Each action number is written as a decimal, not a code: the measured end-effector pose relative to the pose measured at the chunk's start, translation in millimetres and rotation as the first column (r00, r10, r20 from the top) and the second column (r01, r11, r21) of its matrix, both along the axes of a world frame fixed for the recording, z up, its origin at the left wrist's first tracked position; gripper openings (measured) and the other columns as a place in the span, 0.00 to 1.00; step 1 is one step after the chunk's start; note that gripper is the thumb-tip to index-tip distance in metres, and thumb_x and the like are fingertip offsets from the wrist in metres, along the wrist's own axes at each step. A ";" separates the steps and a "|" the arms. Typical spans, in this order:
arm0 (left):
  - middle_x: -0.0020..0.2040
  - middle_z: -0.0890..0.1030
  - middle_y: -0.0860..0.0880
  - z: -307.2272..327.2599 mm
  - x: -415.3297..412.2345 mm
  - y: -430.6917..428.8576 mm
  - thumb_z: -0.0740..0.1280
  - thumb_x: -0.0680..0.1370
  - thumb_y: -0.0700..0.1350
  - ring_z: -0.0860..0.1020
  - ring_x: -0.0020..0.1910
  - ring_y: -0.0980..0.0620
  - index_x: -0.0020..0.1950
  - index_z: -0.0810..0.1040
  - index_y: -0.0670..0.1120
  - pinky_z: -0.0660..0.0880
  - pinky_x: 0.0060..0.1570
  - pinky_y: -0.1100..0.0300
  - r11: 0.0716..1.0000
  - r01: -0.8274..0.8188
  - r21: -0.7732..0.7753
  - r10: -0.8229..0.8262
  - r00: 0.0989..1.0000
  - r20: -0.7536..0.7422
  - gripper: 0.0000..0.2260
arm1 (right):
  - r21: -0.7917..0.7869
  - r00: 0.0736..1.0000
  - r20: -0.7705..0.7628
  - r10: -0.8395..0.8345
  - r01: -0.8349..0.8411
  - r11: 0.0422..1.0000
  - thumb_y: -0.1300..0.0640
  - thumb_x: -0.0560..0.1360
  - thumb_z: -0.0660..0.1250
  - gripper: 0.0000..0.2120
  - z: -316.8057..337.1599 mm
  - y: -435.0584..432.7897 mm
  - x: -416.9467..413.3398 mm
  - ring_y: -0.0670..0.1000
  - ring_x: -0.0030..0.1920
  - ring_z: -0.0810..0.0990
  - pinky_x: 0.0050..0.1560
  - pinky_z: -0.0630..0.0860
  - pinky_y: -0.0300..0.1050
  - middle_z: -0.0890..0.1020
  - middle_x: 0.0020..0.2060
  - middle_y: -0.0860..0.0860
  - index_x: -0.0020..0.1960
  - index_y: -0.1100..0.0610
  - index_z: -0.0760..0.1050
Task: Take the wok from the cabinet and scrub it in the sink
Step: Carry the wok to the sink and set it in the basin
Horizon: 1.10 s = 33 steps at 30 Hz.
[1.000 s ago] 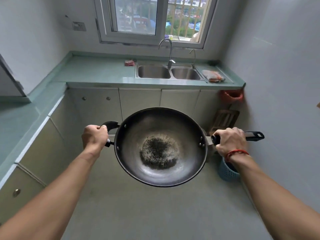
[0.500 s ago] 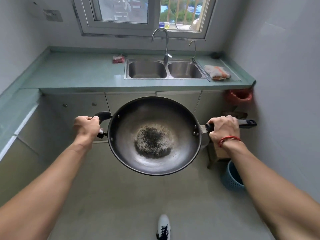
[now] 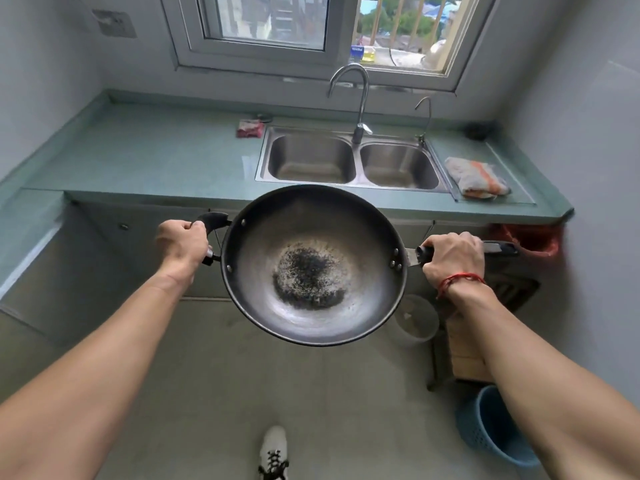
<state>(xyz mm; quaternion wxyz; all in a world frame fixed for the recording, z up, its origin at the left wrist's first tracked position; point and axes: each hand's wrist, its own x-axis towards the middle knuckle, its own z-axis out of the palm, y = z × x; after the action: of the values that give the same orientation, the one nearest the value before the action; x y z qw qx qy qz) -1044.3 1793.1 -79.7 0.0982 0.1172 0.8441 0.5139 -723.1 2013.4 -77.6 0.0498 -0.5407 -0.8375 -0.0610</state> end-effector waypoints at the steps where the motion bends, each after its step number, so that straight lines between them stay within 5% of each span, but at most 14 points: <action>1: 0.21 0.75 0.44 -2.0 -10.5 10.5 0.58 0.74 0.37 0.73 0.20 0.57 0.31 0.75 0.36 0.69 0.24 0.68 1.000 0.000 0.001 0.000 1.000 -0.002 0.13 | 0.001 1.000 -0.004 0.006 -0.006 1.000 0.56 0.71 0.68 0.10 -1.9 10.9 -9.5 0.58 0.52 0.75 0.59 0.66 0.50 0.82 0.47 0.55 0.51 0.48 0.82; 9: 0.16 0.73 0.52 -16.0 -105.3 102.0 0.59 0.74 0.39 0.74 0.27 0.52 0.28 0.74 0.39 0.67 0.28 0.62 0.999 0.023 -0.040 -0.023 1.000 0.019 0.15 | -0.010 1.000 -0.018 -0.020 0.020 1.000 0.56 0.70 0.69 0.09 -13.6 96.2 -96.6 0.58 0.53 0.75 0.58 0.65 0.49 0.82 0.47 0.55 0.49 0.49 0.82; 19: 0.29 0.81 0.44 -6.4 -187.5 207.5 0.59 0.74 0.41 0.77 0.33 0.50 0.31 0.78 0.39 0.72 0.40 0.56 0.993 0.065 -0.098 -0.067 0.998 -0.011 0.14 | -0.015 0.996 0.010 -0.087 0.087 0.996 0.59 0.67 0.68 0.08 -2.8 186.8 -171.6 0.59 0.52 0.75 0.58 0.66 0.49 0.82 0.44 0.55 0.44 0.50 0.81; 33: 0.31 0.82 0.41 -41.4 -261.8 372.9 0.59 0.76 0.43 0.81 0.37 0.44 0.37 0.79 0.37 0.72 0.35 0.57 0.985 0.042 -0.166 -0.036 0.999 0.034 0.15 | -0.064 0.997 0.057 -0.052 0.056 0.996 0.56 0.71 0.66 0.08 -46.2 363.5 -251.1 0.57 0.50 0.75 0.56 0.67 0.50 0.83 0.44 0.53 0.46 0.48 0.82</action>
<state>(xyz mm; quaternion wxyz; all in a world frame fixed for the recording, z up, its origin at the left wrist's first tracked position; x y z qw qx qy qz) -1306.1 2166.0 -121.1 0.1306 0.1171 0.8801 0.4412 -974.2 2377.0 -123.9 0.0073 -0.5626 -0.8252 -0.0498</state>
